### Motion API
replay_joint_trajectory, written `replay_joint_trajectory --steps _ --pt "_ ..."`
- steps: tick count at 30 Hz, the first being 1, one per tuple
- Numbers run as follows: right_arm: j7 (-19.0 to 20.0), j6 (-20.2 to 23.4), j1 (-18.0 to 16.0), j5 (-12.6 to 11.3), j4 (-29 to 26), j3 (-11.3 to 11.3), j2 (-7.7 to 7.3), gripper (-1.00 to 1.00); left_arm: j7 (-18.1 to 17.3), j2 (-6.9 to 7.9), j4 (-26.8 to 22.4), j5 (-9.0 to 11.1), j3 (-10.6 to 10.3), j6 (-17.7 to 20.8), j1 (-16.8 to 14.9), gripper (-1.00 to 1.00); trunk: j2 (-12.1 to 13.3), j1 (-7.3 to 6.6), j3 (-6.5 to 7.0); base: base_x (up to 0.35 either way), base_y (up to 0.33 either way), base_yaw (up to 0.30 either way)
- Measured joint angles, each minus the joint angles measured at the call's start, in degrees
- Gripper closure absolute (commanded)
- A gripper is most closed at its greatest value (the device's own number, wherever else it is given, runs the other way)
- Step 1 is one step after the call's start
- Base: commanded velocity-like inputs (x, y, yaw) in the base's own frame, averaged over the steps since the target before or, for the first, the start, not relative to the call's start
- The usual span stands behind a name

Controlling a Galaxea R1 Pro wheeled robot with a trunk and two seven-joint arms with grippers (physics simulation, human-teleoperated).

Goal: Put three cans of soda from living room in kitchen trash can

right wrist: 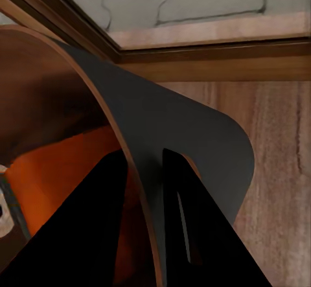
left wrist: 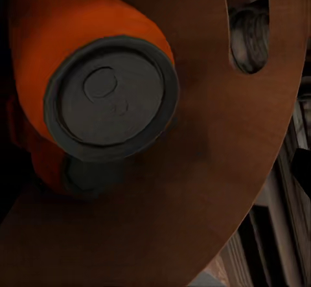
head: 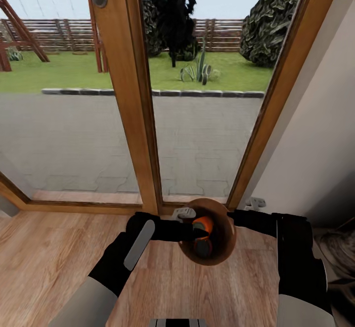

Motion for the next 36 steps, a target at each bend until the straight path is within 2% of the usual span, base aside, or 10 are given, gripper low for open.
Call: replay_joint_trajectory --steps 3,5,8,9,10,11,12,18,31,36 --pt "-0.01 -0.12 -0.01 0.19 0.0 -0.01 -0.03 1.0 -0.04 0.45 -1.52 -0.6 0.07 0.29 0.0 -1.0 0.0 0.0 0.0 0.0 0.0 0.0" --pt "-0.02 -0.29 -0.01 0.48 0.0 -0.02 -0.07 1.0 -0.33 4.48 -7.44 2.99 0.13 0.94 0.0 -1.0 0.0 0.0 0.0 0.0 0.0 0.0" --pt "-0.01 -0.16 -0.01 0.23 0.0 -0.01 -0.08 1.0 -7.55 17.3 -12.54 13.56 -0.23 0.61 -0.01 -1.0 0.0 0.0 0.0 0.0 0.0 0.0" --pt "0.02 -0.07 -0.01 0.1 0.0 -0.01 -0.08 1.0 -23.53 23.84 -13.0 17.58 -0.49 -5.13 0.01 -1.0 0.0 0.0 0.0 0.0 0.0 0.0" --pt "0.01 -0.03 0.0 0.04 0.0 0.0 -0.08 1.0 -29.08 33.41 -12.54 17.1 -0.5 -9.1 0.0 -1.0 0.0 0.0 0.0 0.0 0.0 0.0" --pt "0.01 -0.03 -0.01 0.04 0.0 0.0 -0.08 1.0 -32.91 36.16 -11.83 17.35 -0.64 -12.9 0.01 -1.0 0.0 0.0 0.0 0.0 0.0 0.0" --pt "0.03 -0.11 -0.01 0.15 0.0 -0.01 -0.06 1.0 -47.91 40.03 -3.79 17.11 -1.32 -26.1 0.04 -1.0 0.0 0.0 0.0 0.0 0.0 0.0" --pt "0.03 -0.13 -0.01 0.18 0.0 -0.02 -0.08 1.0 -59.71 40.23 6.75 14.27 -1.17 -34.0 0.01 -1.0 0.0 0.0 0.0 0.0 0.0 0.0" --pt "-0.01 -0.09 -0.01 0.13 0.0 -0.01 -0.08 1.0 -59.74 38.48 7.36 11.72 -1.06 -33.6 0.01 -1.0 0.0 0.0 0.0 0.0 0.0 0.0" --pt "0.01 -0.07 -0.01 0.21 0.0 -0.02 -0.08 1.0 -53.25 38.41 6.94 11.43 -1.06 -33.27 0.01 -1.0 0.0 0.0 0.0 0.0 0.0 0.0"
